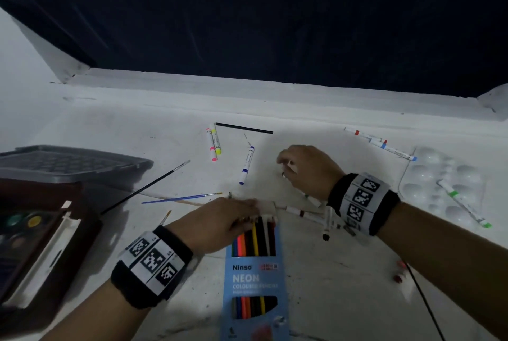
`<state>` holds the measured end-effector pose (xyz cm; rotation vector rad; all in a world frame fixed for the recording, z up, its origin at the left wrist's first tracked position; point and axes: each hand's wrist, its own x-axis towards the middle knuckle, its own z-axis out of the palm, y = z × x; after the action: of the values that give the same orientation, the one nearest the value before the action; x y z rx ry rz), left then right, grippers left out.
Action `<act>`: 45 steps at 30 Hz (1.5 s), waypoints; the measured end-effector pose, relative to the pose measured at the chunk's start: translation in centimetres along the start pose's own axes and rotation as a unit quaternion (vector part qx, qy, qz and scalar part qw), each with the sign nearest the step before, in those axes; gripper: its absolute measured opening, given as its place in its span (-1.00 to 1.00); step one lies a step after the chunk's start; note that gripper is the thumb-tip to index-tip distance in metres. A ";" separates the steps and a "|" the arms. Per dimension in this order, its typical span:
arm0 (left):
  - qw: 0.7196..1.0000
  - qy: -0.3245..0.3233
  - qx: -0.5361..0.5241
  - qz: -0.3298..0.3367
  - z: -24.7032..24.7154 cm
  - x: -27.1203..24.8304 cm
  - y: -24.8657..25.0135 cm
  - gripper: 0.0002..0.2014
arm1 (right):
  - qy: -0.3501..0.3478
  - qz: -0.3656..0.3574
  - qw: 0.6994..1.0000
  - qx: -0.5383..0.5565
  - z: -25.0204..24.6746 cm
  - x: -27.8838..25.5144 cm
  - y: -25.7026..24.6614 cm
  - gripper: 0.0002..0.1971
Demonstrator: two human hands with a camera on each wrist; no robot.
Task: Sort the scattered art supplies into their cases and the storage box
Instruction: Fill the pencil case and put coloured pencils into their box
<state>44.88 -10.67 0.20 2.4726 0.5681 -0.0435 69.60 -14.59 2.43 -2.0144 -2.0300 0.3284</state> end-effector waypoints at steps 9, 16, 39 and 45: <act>0.992 0.120 -0.045 -0.010 -0.7 -2.3 0.3 -0.67 | -0.116 0.018 0.987 -0.110 1.2 9.7 3.0 -0.56; 0.965 0.242 -0.054 -0.083 0.5 -7.1 -1.3 -0.67 | -0.205 0.042 0.967 -0.143 2.5 12.5 2.6 -0.44; 0.986 0.116 0.017 -0.122 1.6 -7.9 0.9 -0.32 | 0.035 0.123 0.966 0.225 -1.3 -1.7 -2.8 -0.56; 0.977 0.121 -0.081 -0.158 1.4 -5.2 -1.2 -0.69 | 0.004 0.163 0.901 0.401 1.7 -7.0 -6.1 -0.63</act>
<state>39.80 -12.63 -0.74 2.2212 1.0252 0.1745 63.29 -21.58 2.71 -1.7542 -1.2029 1.0234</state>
